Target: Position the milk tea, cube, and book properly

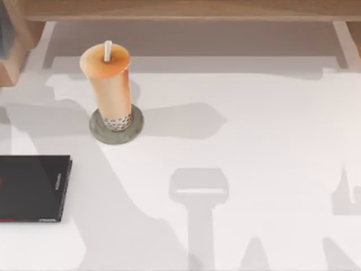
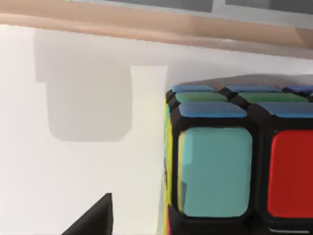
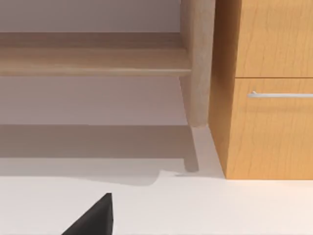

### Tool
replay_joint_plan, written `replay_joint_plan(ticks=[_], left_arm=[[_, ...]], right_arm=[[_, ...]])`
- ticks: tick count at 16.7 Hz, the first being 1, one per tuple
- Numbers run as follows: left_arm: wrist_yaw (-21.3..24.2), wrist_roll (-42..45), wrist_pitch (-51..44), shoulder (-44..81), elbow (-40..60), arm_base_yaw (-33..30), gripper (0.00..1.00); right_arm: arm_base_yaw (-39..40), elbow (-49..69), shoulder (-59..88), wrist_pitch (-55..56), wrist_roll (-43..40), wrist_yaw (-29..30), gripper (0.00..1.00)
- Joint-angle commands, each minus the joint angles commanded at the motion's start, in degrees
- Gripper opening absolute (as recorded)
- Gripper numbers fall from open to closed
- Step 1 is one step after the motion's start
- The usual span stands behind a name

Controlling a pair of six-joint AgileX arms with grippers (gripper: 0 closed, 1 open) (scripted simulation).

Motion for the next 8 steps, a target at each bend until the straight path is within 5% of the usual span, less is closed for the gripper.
replay_joint_plan(ticks=[8], left_arm=[[0.0,0.0,0.0,0.0,0.0,0.0,0.4]], right_arm=[[0.0,0.0,0.0,0.0,0.0,0.0,1.0]])
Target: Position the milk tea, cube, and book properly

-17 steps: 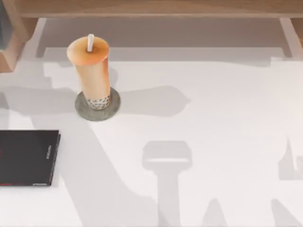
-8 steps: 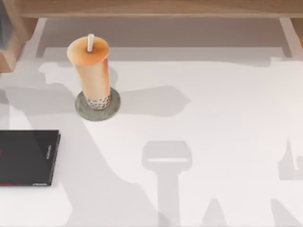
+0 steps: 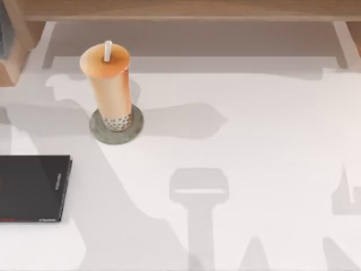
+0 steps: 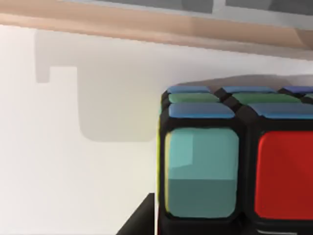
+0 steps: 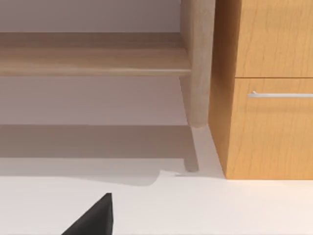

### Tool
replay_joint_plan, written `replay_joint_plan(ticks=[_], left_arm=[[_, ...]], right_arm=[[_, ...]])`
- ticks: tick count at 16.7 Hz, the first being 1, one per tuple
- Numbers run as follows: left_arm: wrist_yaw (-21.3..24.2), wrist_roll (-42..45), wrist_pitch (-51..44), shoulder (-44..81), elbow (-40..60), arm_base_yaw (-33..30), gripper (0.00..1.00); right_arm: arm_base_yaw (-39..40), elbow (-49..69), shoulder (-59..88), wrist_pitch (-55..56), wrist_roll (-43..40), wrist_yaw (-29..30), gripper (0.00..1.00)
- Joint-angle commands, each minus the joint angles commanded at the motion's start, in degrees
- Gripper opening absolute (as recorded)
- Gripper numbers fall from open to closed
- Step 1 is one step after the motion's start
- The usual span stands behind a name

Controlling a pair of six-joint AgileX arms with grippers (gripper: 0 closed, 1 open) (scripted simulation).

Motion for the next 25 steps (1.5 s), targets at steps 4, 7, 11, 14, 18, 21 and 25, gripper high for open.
replay_joint_plan(ticks=[4,7,11,14,18,21,25], left_arm=[[0.0,0.0,0.0,0.0,0.0,0.0,0.1],[0.0,0.0,0.0,0.0,0.0,0.0,0.0],[0.0,0.0,0.0,0.0,0.0,0.0,0.0],[0.0,0.1,0.2,-0.7,-0.6,0.3,0.0],[0.0,3.5,-3.2,-2.1,-1.5,0.2,0.0],[-0.7,7.2,-7.5,-3.8,-2.6,-0.4,0.0],[-0.7,8.7,-9.1,-4.2,-2.2,0.3,0.0]], right_arm=[[0.0,0.0,0.0,0.0,0.0,0.0,1.0],[0.0,0.0,0.0,0.0,0.0,0.0,1.0],[0.0,0.0,0.0,0.0,0.0,0.0,1.0],[0.0,0.0,0.0,0.0,0.0,0.0,1.0],[0.0,0.0,0.0,0.0,0.0,0.0,1.0],[0.0,0.0,0.0,0.0,0.0,0.0,1.0],[0.0,0.0,0.0,0.0,0.0,0.0,1.0]])
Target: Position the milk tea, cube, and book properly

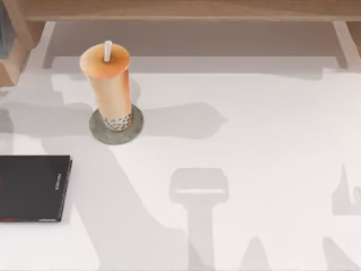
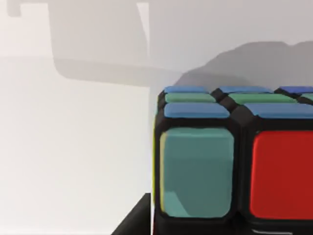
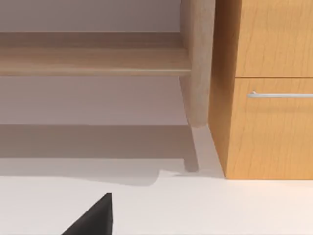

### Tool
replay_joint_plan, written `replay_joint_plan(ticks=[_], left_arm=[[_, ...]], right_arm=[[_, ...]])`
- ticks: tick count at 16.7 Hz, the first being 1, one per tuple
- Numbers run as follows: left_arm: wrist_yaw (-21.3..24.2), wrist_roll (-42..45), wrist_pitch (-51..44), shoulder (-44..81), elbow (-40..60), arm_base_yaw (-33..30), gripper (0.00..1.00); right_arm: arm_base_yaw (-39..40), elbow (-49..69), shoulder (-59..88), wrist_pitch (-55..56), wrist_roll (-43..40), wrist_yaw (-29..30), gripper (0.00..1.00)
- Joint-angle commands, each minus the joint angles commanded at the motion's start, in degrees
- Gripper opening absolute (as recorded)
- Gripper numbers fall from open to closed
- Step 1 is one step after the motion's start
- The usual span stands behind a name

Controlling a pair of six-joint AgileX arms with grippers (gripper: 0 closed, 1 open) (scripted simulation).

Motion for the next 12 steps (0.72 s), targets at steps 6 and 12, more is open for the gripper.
replay_joint_plan(ticks=[6,12], left_arm=[[0.6,-8.3,1.8,3.8,9.0,0.2,0.0],[0.3,-8.5,1.7,3.8,9.1,0.6,0.0]], right_arm=[[0.0,0.0,0.0,0.0,0.0,0.0,1.0],[0.0,0.0,0.0,0.0,0.0,0.0,1.0]])
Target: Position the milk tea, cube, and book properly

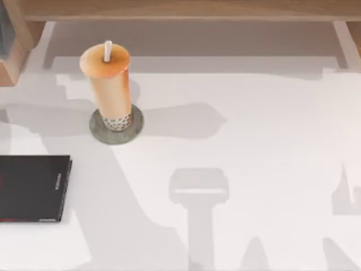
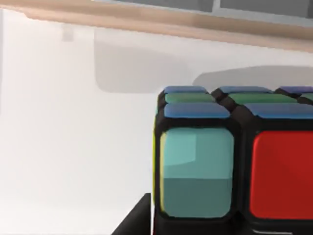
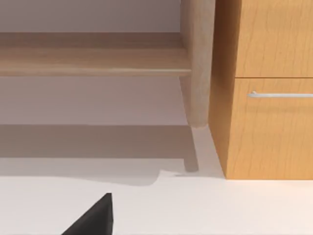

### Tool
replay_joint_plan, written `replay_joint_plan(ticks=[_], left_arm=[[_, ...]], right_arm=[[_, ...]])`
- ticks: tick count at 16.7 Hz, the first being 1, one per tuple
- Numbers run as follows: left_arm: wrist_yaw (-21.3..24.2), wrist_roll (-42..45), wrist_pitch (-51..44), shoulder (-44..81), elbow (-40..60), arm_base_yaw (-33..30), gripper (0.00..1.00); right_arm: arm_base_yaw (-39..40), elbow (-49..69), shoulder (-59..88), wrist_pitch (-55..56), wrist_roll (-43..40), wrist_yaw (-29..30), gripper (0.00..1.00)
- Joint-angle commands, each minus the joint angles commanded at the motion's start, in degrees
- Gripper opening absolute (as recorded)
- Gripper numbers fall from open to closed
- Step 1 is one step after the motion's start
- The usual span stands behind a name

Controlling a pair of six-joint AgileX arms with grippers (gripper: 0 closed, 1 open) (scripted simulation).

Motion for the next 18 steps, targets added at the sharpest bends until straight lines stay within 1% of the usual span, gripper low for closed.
replay_joint_plan(ticks=[2,5,7,10,12,14,18], left_arm=[[-2.0,-0.1,-1.2,0.1,0.1,2.0,0.0],[-7.5,0.0,-2.4,0.7,3.1,6.0,0.0],[-12.1,0.2,-2.0,0.7,7.9,7.5,0.0],[-19.2,0.4,0.6,0.4,18.6,7.4,0.0],[-23.8,0.4,3.3,0.4,27.3,5.7,0.0],[-28.0,0.4,6.4,0.9,36.5,2.6,0.0],[-35.0,0.0,12.7,3.5,55.3,-7.6,0.0]], right_arm=[[0.0,0.0,0.0,0.0,0.0,0.0,1.0],[0.0,0.0,0.0,0.0,0.0,0.0,1.0],[0.0,0.0,0.0,0.0,0.0,0.0,1.0],[0.0,0.0,0.0,0.0,0.0,0.0,1.0],[0.0,0.0,0.0,0.0,0.0,0.0,1.0],[0.0,0.0,0.0,0.0,0.0,0.0,1.0],[0.0,0.0,0.0,0.0,0.0,0.0,1.0]])
